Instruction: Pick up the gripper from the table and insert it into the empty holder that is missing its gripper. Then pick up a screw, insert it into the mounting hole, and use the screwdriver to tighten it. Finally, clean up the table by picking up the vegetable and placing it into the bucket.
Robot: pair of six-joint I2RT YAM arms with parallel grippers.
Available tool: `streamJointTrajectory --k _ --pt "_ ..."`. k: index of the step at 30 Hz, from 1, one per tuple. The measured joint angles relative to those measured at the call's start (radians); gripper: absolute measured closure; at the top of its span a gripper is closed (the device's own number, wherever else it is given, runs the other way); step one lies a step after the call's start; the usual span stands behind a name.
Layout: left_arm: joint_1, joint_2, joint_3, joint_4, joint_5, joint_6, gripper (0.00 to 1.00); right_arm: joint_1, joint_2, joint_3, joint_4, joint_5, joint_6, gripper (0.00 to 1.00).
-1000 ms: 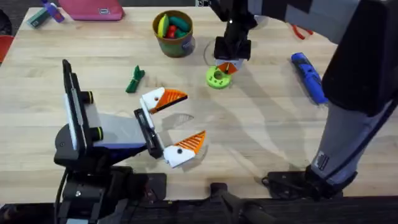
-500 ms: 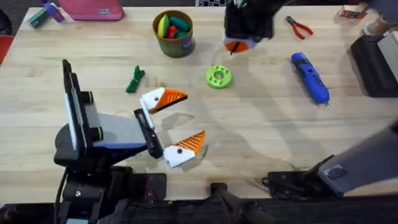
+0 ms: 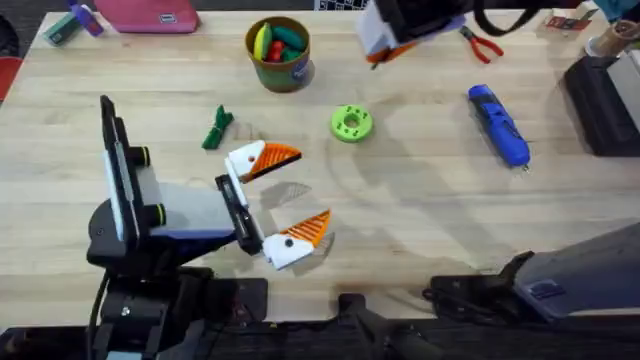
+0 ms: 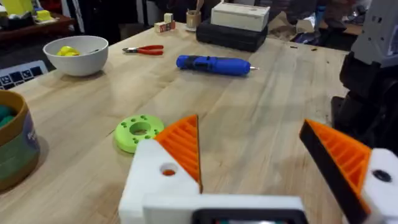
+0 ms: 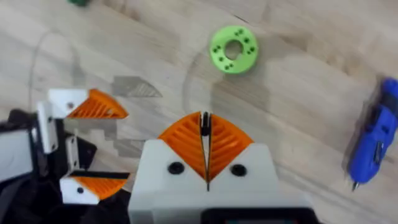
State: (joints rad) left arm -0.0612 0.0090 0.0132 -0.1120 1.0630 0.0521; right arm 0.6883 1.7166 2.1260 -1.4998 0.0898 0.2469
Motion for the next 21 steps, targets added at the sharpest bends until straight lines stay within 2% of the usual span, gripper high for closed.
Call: streamJointTrajectory --k 10,15,21 --pt "0.0 0.0 0.0 0.0 0.0 0.0 0.013 0.241 0.027 0.033 0.075 -0.026 -0.275 0.995" --pt "0.0 0.0 0.0 0.0 0.0 0.0 0.013 0.284 0.027 0.033 0.085 -0.098 -0.411 0.995" --pt "0.0 0.0 0.0 0.0 0.003 0.0 0.014 0.293 0.054 0.033 0.088 -0.204 -0.559 0.995"
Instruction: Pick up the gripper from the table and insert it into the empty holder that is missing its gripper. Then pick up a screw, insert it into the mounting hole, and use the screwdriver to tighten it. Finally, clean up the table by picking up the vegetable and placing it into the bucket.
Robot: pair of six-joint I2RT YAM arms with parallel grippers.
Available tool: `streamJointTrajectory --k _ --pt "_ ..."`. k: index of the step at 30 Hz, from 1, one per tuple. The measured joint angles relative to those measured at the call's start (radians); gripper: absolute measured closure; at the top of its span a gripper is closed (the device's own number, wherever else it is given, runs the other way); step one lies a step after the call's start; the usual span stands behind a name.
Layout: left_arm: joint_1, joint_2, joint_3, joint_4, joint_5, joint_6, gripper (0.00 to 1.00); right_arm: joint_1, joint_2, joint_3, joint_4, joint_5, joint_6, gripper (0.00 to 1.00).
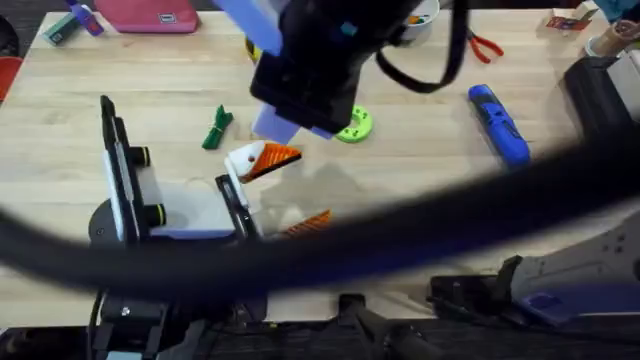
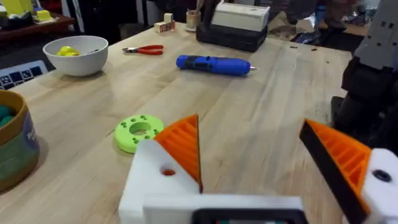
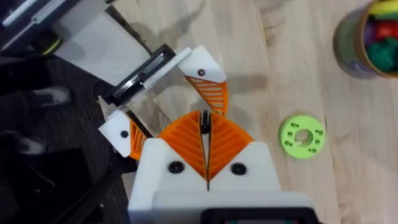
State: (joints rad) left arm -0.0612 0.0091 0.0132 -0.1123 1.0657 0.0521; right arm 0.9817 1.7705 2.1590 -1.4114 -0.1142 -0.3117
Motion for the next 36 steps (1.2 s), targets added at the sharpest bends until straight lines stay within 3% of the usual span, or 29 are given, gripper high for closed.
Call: streamJointTrajectory --k 15,36 --pt "0.0 0.0 0.0 0.0 0.001 0.0 0.013 0.008 0.067 0.0 0.051 -0.082 -0.196 0.995" --pt "0.0 0.0 0.0 0.0 0.001 0.0 0.013 0.01 0.152 0.0 0.043 -0.086 -0.22 0.995"
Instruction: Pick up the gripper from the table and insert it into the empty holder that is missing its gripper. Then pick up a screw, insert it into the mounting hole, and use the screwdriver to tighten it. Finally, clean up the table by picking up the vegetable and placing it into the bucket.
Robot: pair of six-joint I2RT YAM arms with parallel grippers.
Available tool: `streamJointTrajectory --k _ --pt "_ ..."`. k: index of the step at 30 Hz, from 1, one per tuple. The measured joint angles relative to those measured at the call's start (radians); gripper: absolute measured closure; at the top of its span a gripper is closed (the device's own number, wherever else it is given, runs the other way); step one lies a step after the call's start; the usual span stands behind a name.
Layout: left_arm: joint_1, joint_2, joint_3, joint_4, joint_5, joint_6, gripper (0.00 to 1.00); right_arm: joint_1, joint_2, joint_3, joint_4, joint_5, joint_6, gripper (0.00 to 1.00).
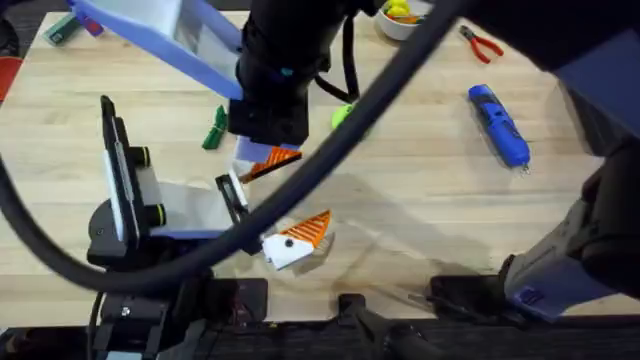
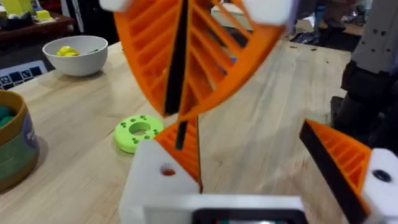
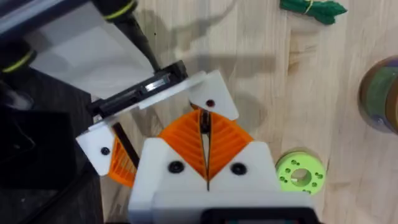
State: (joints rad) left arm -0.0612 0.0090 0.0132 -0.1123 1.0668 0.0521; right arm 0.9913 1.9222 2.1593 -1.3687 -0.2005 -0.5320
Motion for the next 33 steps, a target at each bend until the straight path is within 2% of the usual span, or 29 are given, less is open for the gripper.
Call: streamJointTrajectory --k 33 --pt "0.0 0.0 0.0 0.0 0.0 0.0 0.013 0.006 0.016 0.0 0.006 0.032 0.023 0.996"
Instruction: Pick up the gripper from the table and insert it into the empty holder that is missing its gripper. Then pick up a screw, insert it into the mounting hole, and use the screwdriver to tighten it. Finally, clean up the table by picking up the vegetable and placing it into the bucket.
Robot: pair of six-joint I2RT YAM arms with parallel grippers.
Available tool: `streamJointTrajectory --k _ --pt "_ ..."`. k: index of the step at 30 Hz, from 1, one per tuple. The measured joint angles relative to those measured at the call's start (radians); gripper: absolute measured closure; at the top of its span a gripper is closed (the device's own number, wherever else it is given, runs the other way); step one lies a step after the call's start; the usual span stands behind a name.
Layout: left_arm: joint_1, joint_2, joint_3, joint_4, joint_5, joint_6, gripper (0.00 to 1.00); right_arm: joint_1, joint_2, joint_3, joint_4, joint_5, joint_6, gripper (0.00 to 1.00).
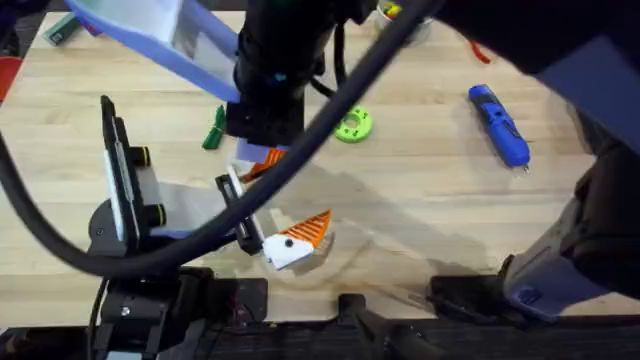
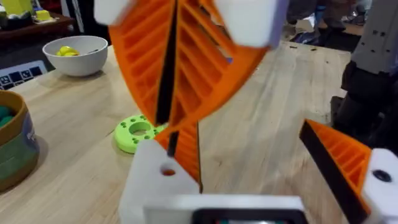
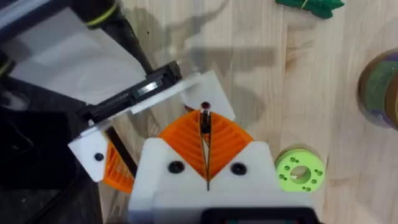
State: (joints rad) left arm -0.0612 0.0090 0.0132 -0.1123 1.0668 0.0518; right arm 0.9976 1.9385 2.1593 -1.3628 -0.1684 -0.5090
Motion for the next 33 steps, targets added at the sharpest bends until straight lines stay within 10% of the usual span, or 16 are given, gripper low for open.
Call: streamJointTrajectory --k 33 --pt "0.0 0.0 0.0 0.0 0.004 0.0 0.013 0.006 0.014 0.0 0.002 0.007 0.007 0.996"
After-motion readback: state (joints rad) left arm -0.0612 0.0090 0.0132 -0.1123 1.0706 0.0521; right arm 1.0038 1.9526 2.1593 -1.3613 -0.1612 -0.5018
